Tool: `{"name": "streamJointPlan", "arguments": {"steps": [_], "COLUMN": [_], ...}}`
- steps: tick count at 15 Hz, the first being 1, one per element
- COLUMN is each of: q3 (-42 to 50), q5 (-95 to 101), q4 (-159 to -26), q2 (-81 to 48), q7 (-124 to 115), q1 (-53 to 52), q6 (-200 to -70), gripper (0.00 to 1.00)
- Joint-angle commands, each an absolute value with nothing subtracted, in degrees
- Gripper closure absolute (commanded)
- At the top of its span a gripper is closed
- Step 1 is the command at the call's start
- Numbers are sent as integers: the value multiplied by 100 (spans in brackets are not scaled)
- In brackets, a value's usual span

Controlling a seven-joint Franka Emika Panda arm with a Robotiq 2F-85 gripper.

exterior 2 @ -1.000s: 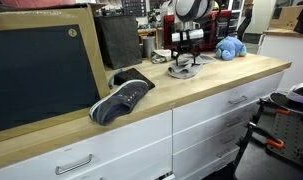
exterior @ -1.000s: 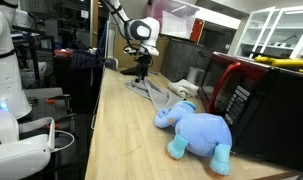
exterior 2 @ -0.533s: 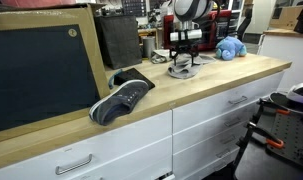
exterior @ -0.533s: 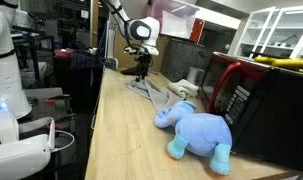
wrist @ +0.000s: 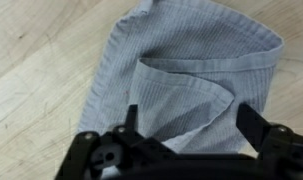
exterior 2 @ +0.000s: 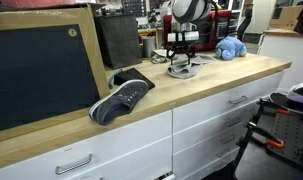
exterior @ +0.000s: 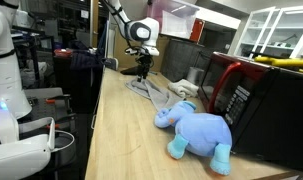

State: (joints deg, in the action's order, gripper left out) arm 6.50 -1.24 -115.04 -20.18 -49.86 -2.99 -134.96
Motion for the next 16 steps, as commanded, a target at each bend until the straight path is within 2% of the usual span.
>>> {"name": "streamJointPlan", "arguments": {"steps": [1,9,10,16], "q3": [666,821,840,851], "q5": [-86,-5,-7,-95], "q4": [-11411,-11252,-11223,-11176], "q2": [-2166,-2414,-2436,-2353], "q7": [-5195,-5226,-5230,-5175], "q1": [-363,-348,-345,-328], "q6": [-13585,-13522,-13515,-13394], "gripper": [0,0,20,64]}}
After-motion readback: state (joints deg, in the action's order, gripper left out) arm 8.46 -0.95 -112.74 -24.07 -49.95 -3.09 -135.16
